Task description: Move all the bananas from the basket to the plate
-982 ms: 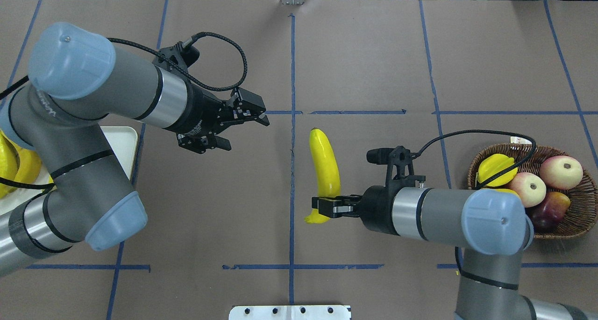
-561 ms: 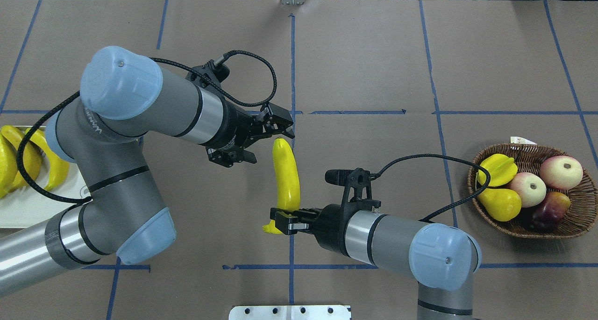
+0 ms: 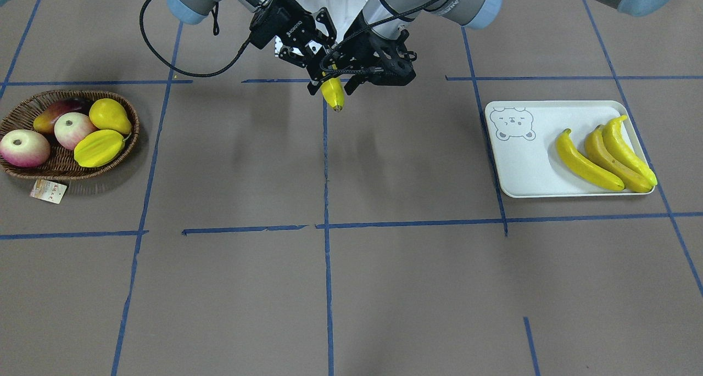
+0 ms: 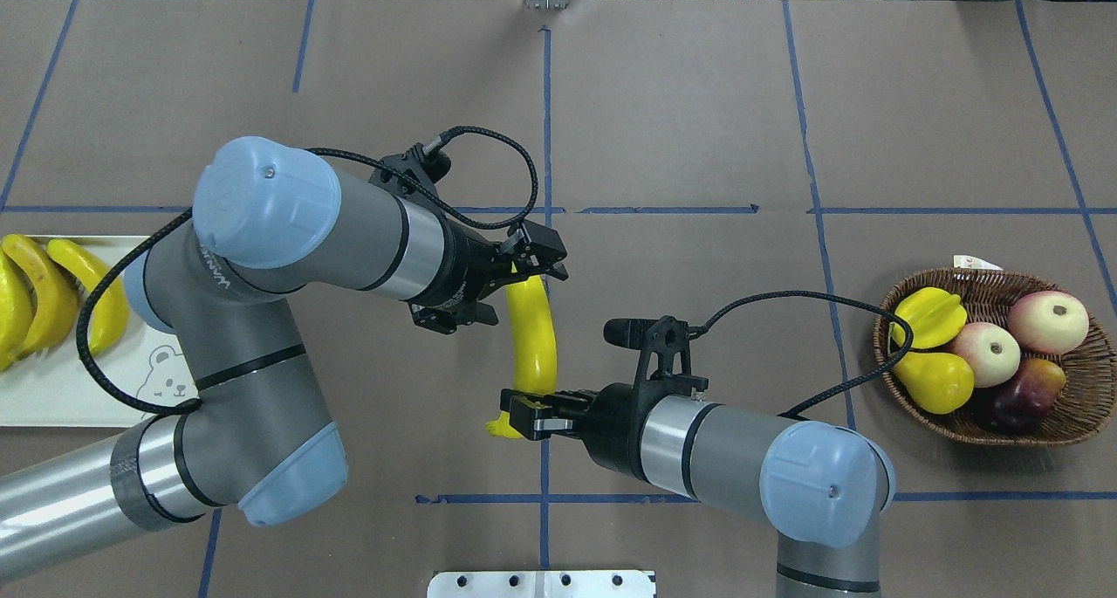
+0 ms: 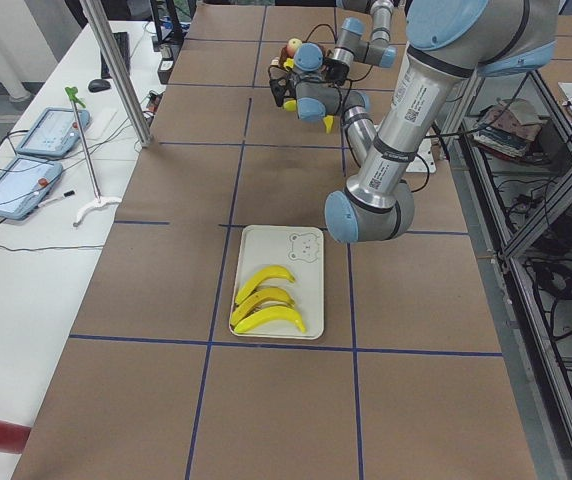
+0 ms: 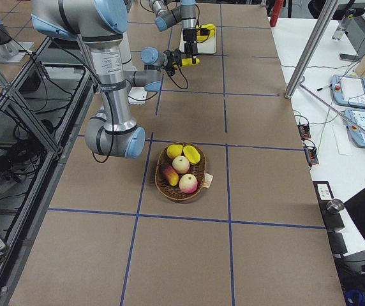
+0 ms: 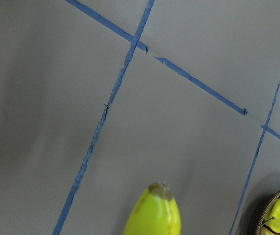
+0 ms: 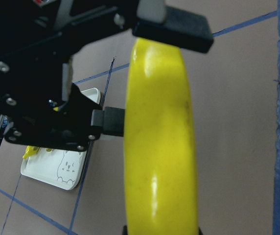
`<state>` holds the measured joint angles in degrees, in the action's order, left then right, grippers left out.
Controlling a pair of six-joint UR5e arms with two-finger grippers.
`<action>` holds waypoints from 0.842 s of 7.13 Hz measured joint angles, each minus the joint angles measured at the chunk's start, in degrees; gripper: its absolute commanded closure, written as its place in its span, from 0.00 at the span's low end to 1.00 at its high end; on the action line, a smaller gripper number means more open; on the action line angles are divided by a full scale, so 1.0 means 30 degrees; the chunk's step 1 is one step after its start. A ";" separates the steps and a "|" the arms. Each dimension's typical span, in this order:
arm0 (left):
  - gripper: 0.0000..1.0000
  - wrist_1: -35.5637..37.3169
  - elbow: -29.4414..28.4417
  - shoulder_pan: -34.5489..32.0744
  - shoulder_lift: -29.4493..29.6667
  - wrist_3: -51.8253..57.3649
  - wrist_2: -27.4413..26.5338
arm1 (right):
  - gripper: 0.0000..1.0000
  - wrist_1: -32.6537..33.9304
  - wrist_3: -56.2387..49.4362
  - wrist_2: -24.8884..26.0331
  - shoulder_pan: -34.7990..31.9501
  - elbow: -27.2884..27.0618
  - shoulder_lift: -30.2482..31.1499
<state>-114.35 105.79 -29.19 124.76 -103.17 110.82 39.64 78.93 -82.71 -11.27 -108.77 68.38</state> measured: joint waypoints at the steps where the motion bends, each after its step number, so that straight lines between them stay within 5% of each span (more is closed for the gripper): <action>1: 0.91 -0.0016 -0.0018 0.0030 -0.0005 -0.0002 -0.0018 | 0.76 0.0000 0.0232 0.0001 -0.0004 -0.0007 0.0000; 2: 0.96 -0.0018 -0.0018 0.0041 -0.0019 0.0005 -0.0027 | 0.63 0.0000 0.0516 -0.0001 -0.0002 -0.0009 -0.0001; 4: 1.00 -0.0001 -0.0004 0.0035 -0.0068 0.0051 -0.0030 | 0.00 0.0010 0.0915 0.0014 -0.0006 -0.0011 -0.0070; 6: 1.00 0.0009 0.0097 0.0032 -0.0113 0.0073 -0.0027 | 0.00 0.0032 0.1078 0.0134 -0.0046 -0.0006 -0.0227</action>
<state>-114.32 106.08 -29.10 124.42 -102.96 110.74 39.74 82.16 -82.31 -11.40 -108.79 67.70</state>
